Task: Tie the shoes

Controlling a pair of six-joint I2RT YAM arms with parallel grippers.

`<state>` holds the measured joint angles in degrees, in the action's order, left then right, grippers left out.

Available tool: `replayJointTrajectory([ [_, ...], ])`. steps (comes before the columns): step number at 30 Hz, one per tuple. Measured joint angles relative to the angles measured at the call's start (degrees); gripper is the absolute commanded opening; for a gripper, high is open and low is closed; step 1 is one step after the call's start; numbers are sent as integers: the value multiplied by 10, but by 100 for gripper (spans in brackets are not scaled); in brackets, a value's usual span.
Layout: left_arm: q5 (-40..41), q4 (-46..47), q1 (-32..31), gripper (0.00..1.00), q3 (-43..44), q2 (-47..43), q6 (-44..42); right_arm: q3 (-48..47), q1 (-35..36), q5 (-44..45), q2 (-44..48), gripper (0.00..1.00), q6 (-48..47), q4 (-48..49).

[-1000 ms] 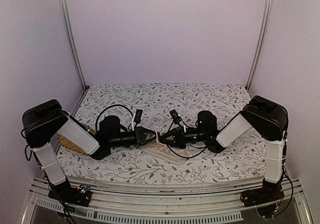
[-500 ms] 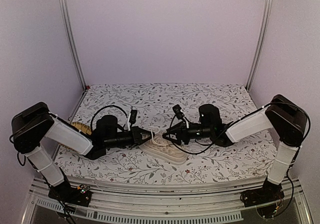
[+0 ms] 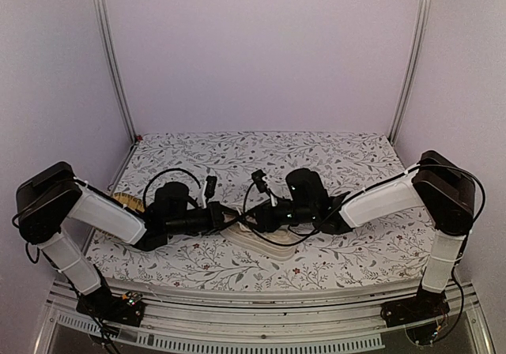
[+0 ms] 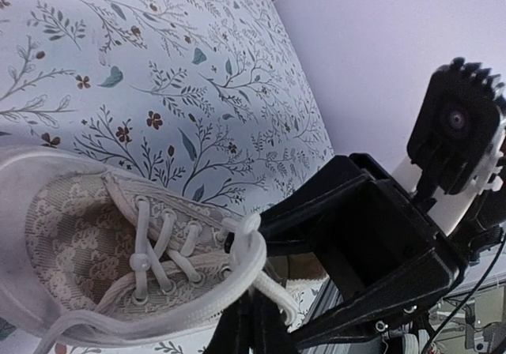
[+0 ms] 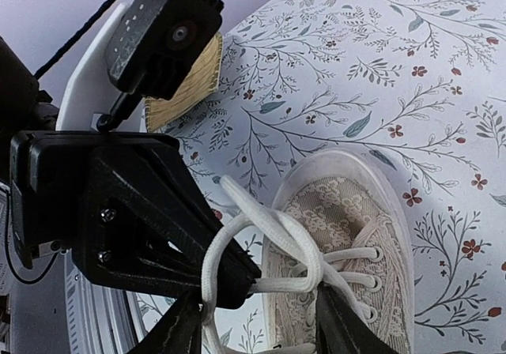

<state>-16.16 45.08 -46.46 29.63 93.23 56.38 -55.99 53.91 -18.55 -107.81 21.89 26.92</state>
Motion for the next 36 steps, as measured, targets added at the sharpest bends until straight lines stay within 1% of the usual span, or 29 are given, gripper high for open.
replayJointTrajectory([
  [5,5,-6,0,0,2,0,-2,-10,5,7,0,26,9,-7],
  [6,5,-8,0,0,3,0,-3,-12,5,9,-1,21,9,-8],
  [8,6,-11,0,0,4,0,-3,-15,7,8,-1,4,9,-8],
  [9,7,-13,0,0,4,0,-4,-17,8,7,-1,3,7,-7],
  [17,12,-37,0,0,3,-9,-6,-19,10,24,0,2,-16,-28],
  [24,9,-69,0,0,-11,-85,-20,-17,3,67,27,2,-52,-78],
  [29,-25,-114,0,0,-19,-121,-38,-5,-10,82,52,2,-68,-94],
  [36,-78,-177,2,0,-21,-165,-59,2,-19,93,54,2,-83,-112],
])
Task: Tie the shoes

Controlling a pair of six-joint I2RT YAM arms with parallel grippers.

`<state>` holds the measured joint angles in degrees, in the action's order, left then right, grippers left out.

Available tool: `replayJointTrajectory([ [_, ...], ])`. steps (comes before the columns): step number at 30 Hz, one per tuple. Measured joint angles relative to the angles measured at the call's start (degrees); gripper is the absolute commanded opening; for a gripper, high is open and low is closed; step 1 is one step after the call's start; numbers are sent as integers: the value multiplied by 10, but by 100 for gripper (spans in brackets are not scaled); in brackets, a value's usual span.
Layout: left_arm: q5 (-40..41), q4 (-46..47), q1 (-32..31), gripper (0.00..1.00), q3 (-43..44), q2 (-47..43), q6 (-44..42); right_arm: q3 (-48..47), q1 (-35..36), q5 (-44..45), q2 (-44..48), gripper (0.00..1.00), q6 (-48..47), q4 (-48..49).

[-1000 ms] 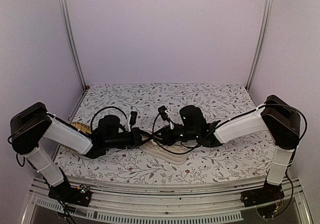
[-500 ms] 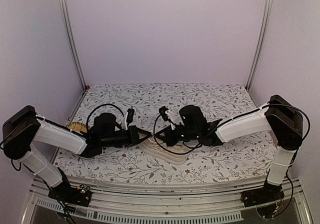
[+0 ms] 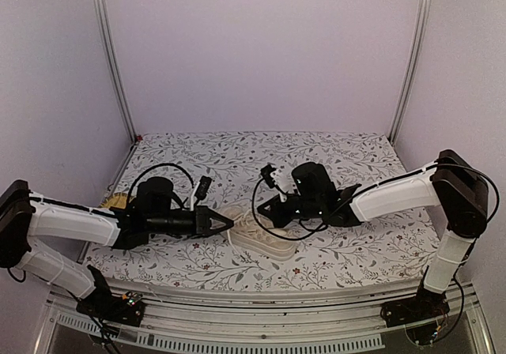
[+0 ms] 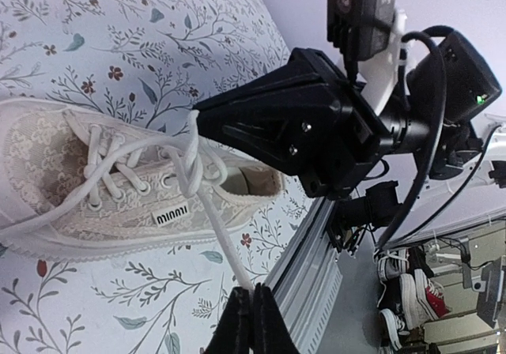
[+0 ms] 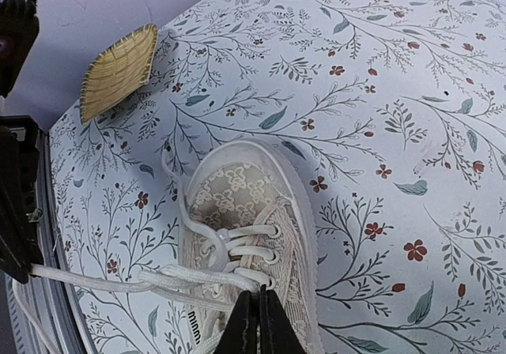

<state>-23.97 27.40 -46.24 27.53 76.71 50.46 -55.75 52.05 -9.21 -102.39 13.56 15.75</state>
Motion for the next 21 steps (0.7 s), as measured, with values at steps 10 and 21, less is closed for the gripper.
replayJointTrajectory([
  [10,-14,-68,2,0,0,-16,-16,-2,-18,-23,7,55,-6,-26],
  [21,-15,-71,1,0,-4,61,-16,-171,-27,-31,-39,56,-22,-144],
])
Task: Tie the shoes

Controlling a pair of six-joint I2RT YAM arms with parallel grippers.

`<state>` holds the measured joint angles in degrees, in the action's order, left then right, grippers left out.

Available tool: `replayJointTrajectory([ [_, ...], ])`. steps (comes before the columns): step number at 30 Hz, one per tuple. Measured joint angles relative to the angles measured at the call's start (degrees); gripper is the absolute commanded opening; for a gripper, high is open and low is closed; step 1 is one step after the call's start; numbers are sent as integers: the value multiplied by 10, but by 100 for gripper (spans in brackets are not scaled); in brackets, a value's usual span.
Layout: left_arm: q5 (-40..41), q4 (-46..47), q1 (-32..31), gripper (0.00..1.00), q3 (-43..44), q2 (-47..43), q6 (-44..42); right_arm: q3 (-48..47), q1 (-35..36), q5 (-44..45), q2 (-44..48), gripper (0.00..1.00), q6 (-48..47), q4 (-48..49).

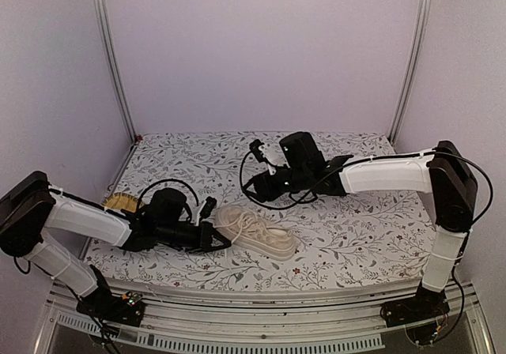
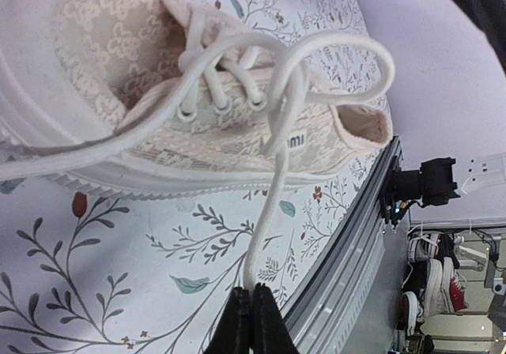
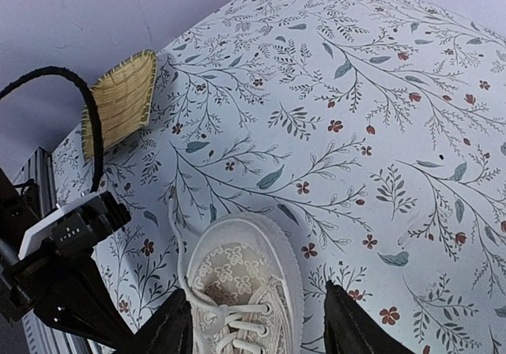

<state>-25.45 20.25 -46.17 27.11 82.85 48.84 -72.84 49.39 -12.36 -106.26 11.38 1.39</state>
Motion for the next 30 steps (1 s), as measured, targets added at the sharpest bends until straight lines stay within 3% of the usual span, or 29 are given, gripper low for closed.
replayJointTrajectory([
  [9,6,5,-2,0,-18,18,0,-128,29,-19,-104,54,-81,-127],
  [18,25,26,-5,0,-49,19,16,-182,56,-59,-157,47,-172,-208],
  [24,30,36,-6,0,-50,19,22,-199,68,-20,-181,39,-222,-221],
  [26,31,39,-7,0,-50,19,23,-205,72,1,-187,33,-240,-226],
  [30,33,43,-7,0,-50,19,24,-218,82,36,-191,4,-276,-232],
])
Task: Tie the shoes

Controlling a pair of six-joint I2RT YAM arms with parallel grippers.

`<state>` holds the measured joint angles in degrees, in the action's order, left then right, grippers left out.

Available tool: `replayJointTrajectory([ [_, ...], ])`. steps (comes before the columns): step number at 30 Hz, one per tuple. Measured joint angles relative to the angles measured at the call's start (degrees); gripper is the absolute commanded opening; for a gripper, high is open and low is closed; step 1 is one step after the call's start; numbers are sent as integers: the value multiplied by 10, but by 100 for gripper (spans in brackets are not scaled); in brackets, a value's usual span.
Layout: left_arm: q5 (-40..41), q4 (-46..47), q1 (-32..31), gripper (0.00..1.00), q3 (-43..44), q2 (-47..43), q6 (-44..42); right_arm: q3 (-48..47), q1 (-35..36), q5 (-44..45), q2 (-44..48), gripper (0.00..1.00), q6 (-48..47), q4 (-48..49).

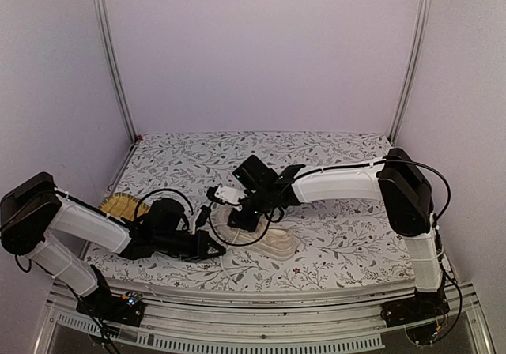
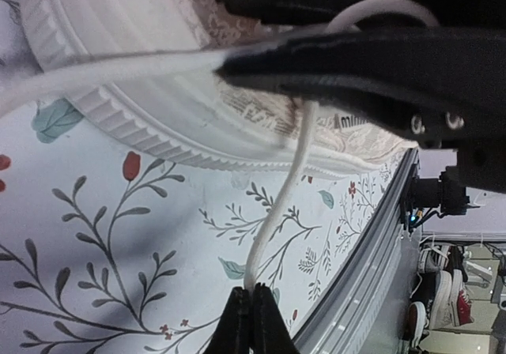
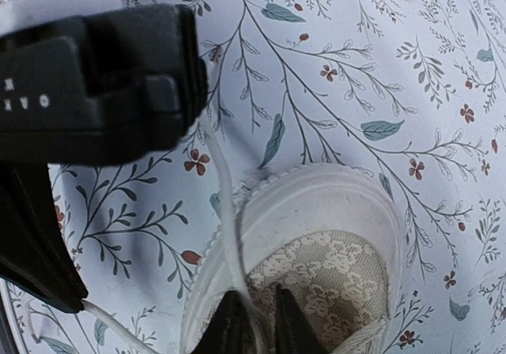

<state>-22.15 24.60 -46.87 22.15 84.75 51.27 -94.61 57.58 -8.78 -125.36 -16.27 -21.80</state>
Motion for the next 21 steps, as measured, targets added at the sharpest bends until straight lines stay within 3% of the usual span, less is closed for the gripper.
replayJointTrajectory([
  [9,21,4,0,0,0,0,9,-5,10,58,3,2,-2,18],
  [14,47,30,5,0,10,34,10,18,8,118,38,2,53,50],
  [21,68,56,14,0,98,124,5,102,-15,184,112,2,152,96],
])
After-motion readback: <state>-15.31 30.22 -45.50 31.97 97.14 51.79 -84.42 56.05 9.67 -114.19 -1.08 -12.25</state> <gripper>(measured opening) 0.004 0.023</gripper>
